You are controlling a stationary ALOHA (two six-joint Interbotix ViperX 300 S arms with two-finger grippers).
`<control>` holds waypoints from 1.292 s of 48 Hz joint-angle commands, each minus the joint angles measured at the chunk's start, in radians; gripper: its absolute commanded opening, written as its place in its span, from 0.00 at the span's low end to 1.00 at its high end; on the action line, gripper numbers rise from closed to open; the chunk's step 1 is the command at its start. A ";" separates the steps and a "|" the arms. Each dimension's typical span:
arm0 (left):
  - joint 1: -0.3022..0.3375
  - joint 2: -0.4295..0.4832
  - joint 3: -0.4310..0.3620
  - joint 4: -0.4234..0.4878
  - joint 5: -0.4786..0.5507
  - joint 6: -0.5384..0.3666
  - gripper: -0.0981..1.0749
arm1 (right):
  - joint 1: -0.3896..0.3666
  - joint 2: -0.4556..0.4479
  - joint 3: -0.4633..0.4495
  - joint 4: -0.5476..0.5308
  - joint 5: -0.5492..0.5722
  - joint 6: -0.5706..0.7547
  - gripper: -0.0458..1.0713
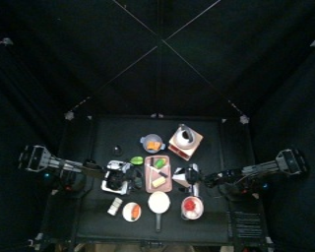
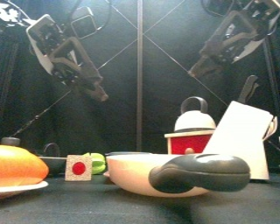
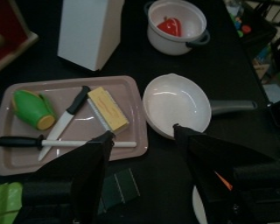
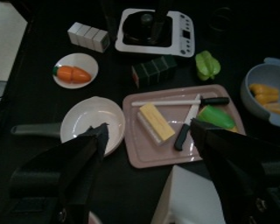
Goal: Grab pan
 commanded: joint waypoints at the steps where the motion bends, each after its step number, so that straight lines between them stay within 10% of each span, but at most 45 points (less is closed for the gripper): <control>1: -0.052 0.089 -0.083 -0.008 0.037 0.002 0.87 | 0.008 -0.058 0.028 0.051 -0.006 0.000 0.96; 17: -0.176 0.282 -0.296 -0.012 0.348 -0.008 0.87 | 0.002 -0.129 0.084 0.083 -0.048 -0.003 0.96; 62: -0.176 0.448 -0.407 -0.161 0.434 -0.031 0.84 | 0.000 -0.123 0.086 0.087 -0.052 -0.003 0.96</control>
